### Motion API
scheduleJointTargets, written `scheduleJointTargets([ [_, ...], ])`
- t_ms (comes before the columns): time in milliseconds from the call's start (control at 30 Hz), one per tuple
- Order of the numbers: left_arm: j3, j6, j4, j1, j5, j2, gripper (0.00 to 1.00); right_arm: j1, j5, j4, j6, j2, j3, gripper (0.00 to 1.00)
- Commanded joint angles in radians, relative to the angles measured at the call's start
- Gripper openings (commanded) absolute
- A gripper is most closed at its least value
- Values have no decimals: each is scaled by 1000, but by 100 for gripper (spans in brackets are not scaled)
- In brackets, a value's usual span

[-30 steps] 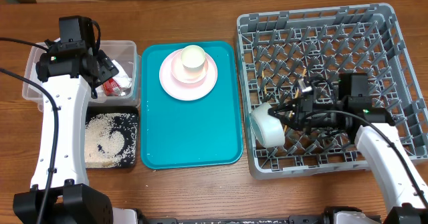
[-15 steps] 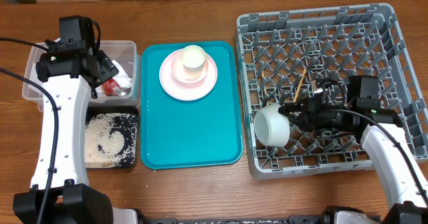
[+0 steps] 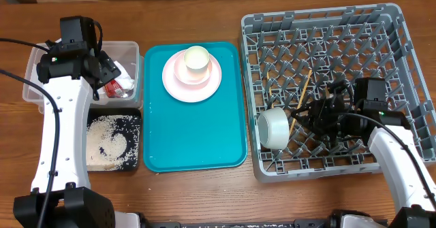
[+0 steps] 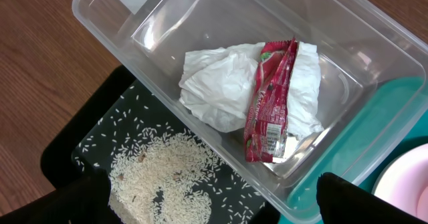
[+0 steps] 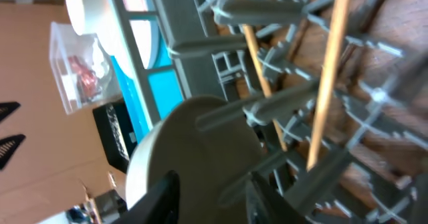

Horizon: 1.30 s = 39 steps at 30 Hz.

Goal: Sort waste into correct bins and load items into the dishwasher
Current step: 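Set the bowl tilted in the rack and open the right gripper, then move the right gripper back to the teal tray near the pink plate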

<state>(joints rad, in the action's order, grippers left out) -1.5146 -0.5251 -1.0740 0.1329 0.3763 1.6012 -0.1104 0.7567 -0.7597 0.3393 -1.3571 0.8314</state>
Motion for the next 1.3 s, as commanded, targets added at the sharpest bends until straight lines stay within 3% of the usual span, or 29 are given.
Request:
scheduleJointTargets([
  [0, -24, -14, 2, 3, -8, -16, 100, -3, -15, -22, -7, -1, 74, 39],
  [400, -24, -14, 2, 3, -8, -16, 100, 44, 35, -144, -37, 0, 291, 43],
  [600, -24, -14, 2, 3, -8, -16, 100, 220, 25, -97, -167, 0, 292, 44],
  [1200, -24, -14, 2, 3, -8, -16, 100, 885, -700, 296, -194, -60, 292, 53],
  [1233, -24, -14, 2, 3, -8, -16, 100, 911, -714, 323, -195, -79, 292, 59],
  [1267, -24, -14, 1, 3, -8, -16, 100, 938, -715, 357, -195, -106, 292, 73],
])
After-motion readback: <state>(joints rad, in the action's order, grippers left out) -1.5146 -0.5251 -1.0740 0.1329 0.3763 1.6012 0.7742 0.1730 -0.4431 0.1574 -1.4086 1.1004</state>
